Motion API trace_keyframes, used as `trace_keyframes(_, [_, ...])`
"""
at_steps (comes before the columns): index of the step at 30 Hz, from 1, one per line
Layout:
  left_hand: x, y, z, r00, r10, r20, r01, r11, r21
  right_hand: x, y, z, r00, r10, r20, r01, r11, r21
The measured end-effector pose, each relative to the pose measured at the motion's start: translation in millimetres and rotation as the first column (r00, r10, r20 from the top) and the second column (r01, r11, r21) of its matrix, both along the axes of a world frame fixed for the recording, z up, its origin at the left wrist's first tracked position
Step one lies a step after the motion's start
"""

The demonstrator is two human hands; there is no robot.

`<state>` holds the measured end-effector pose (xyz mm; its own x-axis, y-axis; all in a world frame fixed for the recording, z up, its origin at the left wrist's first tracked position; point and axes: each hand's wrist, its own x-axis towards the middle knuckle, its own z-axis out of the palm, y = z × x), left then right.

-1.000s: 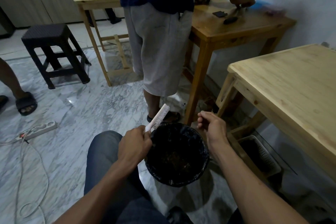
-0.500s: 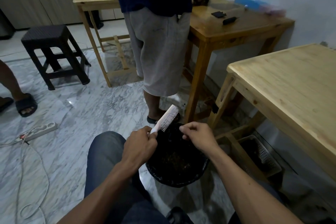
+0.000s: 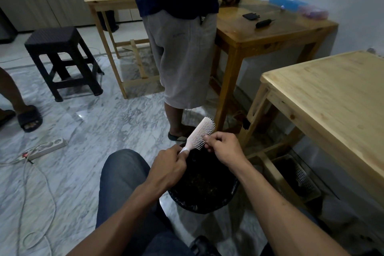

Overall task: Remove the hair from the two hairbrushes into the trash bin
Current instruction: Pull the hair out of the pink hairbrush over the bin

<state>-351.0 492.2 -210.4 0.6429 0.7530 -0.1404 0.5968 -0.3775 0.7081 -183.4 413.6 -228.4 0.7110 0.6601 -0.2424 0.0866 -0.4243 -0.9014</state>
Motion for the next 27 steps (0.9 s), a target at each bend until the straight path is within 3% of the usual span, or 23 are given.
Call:
trace_keyframes(6, [-2.0,13.3,-8.6,0.98,0.147,-0.13,-0.159,0.984,-0.081,2.3,-5.8,1.8,0.999,0.008,0.034,-0.01,0.998,0.06])
trace_keyframes(10, [-9.8,13.5,-12.9,0.977,0.159,-0.142,-0.171,0.982,-0.074,4.7,-13.1,5.3,1.0,0.015,0.021,-0.014,0.999,-0.04])
trace_keyframes(16, [-8.9,6.9,-11.4,0.987,0.123,-0.104,-0.128,0.991,-0.046,-1.0,-15.2,-3.4,0.988,0.078,0.134,-0.057,0.987,-0.152])
trace_keyframes(21, [-7.7,-0.4,-9.3,0.997,0.039,-0.063,-0.04,0.999,-0.012,-4.0,-4.2,-6.2,0.977,0.105,-0.185,-0.11,0.994,-0.016])
trace_keyframes(27, [-8.8,-2.8,-2.2,0.999,-0.027,0.038,0.03,0.997,-0.072,1.8,3.5,6.4,0.955,0.039,-0.296,0.028,0.975,0.221])
